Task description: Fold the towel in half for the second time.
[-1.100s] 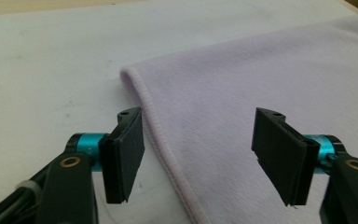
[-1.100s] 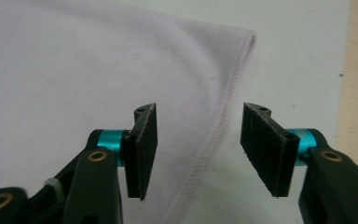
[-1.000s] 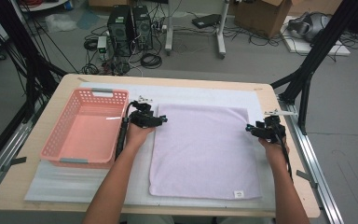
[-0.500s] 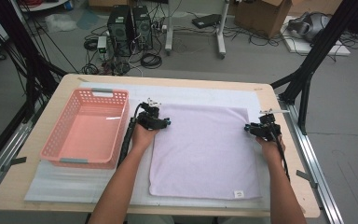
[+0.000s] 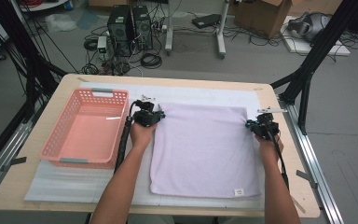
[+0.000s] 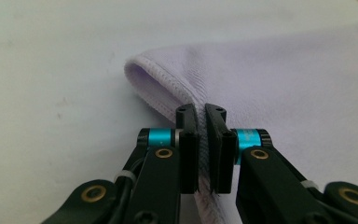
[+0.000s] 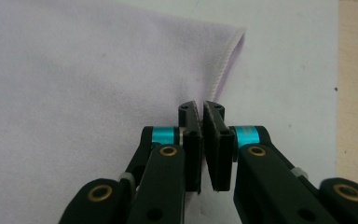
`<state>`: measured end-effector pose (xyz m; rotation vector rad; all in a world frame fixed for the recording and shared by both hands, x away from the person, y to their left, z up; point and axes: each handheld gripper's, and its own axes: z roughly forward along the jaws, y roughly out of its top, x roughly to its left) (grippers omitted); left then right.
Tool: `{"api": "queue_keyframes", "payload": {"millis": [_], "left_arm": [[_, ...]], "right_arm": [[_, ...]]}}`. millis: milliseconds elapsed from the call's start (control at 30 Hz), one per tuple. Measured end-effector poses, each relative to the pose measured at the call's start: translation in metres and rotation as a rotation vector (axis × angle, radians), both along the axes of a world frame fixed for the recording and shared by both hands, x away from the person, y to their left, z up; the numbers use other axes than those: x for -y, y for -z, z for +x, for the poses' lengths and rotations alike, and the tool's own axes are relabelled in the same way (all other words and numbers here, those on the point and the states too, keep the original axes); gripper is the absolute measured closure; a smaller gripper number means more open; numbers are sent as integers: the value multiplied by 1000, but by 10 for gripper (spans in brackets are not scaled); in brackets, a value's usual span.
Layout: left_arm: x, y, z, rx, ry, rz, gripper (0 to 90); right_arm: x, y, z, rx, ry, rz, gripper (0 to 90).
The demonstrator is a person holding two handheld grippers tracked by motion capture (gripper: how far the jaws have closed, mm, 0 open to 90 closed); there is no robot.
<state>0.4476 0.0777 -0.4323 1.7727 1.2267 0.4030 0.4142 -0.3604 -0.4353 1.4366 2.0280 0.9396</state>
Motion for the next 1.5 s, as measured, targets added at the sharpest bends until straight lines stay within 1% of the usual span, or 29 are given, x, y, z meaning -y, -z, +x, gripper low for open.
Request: {"api": "queue_keyframes", "payload": {"millis": [67,100,133,167,200,233,267,300,333,367,400,500,567,633,667,700,733,800,900,933,1000,1033,1067,1200,1333,1400,1433,1500], "left_arm": [[-1,-9,-1,20,6,-10,843],[-3,-13,-2,31,8,-22,843],[-4,-15,-3,29,11,-38,842],[-5,-16,-5,25,16,-40,842],[-5,-17,-7,23,24,-32,842],[-6,-19,-9,12,36,-23,841],[-6,-21,-11,0,43,-20,842],[-6,-24,-14,-4,54,-8,841],[-5,-26,-16,0,57,-7,841],[-6,-29,-19,3,66,-8,841],[-6,-32,-21,11,69,-11,841],[-8,-42,-28,25,90,-21,841],[-10,-47,-34,28,103,-33,840],[-12,-52,-39,26,121,-33,840],[-12,-55,-44,37,128,-44,840],[-13,-57,-50,46,135,-55,840],[-14,-57,-53,46,140,-56,840],[-16,-56,-62,47,156,-54,840],[-19,-50,-75,38,181,-53,840],[-20,-48,-80,34,186,-52,840],[-22,-43,-89,32,193,-66,840],[-22,-42,-93,25,202,-63,839],[-22,-40,-97,30,206,-59,840],[-22,-31,-110,18,224,-59,839],[-25,-19,-123,-8,232,-69,838],[-27,-14,-129,-23,242,-63,837],[-28,-10,-131,-31,244,-73,836],[-30,-4,-133,-51,250,-78,817]], "right_arm": [[3,-4,-1,15,12,20,864],[4,-7,-2,24,8,32,864],[6,-9,-3,32,7,43,864],[8,-11,-4,40,5,60,864],[10,-13,-6,42,-1,82,863],[11,-15,-8,46,-9,92,863],[12,-18,-10,53,-20,86,863],[12,-21,-12,53,-26,83,863],[13,-24,-14,61,-39,74,863],[13,-26,-16,63,-47,75,863],[13,-29,-19,60,-52,75,863],[13,-36,-27,68,-70,77,862],[15,-39,-33,70,-79,78,862],[17,-43,-39,81,-87,89,862],[18,-44,-42,80,-87,95,862],[18,-46,-47,88,-95,99,862],[19,-47,-52,92,-99,100,862],[20,-49,-60,104,-110,107,862],[21,-47,-76,115,-132,118,862],[22,-45,-82,122,-141,116,861],[23,-40,-93,118,-152,122,861],[24,-37,-98,117,-155,126,861],[25,-34,-103,113,-158,127,861],[26,-24,-117,91,-166,129,861],[27,-18,-131,77,-173,149,861],[26,-14,-139,65,-182,146,861],[26,-12,-142,58,-188,140,861],[25,-7,-147,37,-195,128,858]]}}
